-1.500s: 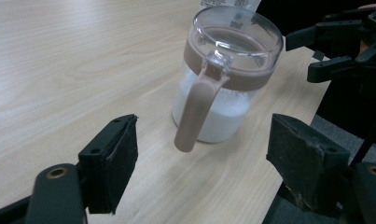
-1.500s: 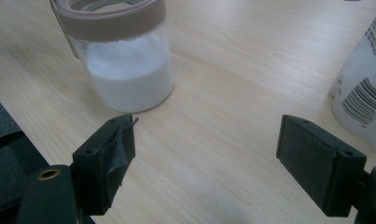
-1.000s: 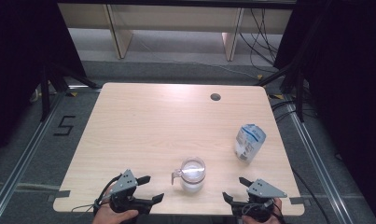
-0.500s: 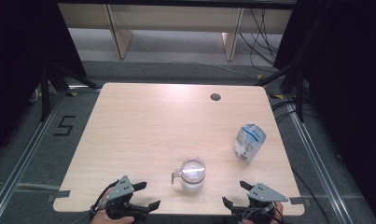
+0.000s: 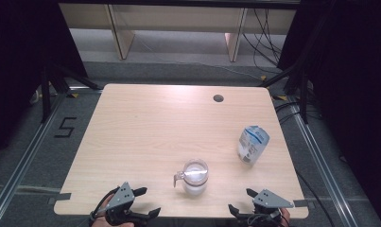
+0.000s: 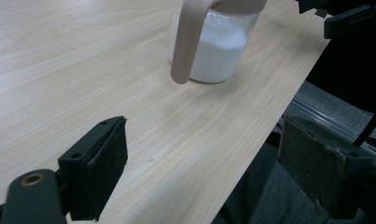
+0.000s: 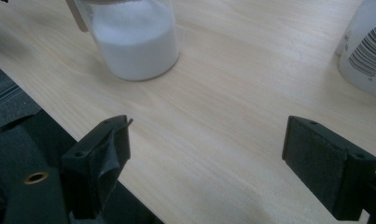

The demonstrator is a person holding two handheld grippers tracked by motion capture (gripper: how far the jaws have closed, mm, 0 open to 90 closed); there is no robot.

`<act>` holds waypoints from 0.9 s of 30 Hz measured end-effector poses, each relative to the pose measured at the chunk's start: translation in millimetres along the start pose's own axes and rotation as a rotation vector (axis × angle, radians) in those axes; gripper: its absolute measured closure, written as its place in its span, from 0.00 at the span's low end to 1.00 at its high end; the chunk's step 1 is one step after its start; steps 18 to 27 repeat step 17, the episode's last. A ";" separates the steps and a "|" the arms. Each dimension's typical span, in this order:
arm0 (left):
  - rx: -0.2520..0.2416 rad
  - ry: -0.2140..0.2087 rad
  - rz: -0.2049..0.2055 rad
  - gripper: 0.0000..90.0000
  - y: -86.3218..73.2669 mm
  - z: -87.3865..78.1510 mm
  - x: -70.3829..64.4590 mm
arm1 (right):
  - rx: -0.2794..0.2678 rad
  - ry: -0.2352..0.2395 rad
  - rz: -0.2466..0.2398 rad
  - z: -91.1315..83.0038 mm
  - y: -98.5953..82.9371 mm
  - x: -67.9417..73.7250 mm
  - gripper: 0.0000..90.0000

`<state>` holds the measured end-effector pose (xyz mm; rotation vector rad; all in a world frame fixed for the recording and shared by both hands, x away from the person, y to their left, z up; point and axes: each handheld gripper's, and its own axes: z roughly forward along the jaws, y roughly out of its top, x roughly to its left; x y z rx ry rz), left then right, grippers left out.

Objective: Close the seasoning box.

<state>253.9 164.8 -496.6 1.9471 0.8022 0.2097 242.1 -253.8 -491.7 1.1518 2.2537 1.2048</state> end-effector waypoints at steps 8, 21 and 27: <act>-0.010 0.007 0.005 0.17 -0.8 0.7 1.9 | 0.032 -0.022 0.015 -1.2 -4.1 1.2 0.18; -0.012 0.000 -0.011 0.17 -1.6 1.9 2.5 | 0.057 -0.030 0.021 -1.3 -6.7 1.2 0.18; -0.012 0.000 -0.011 0.17 -1.6 1.9 2.5 | 0.057 -0.030 0.021 -1.3 -6.7 1.2 0.18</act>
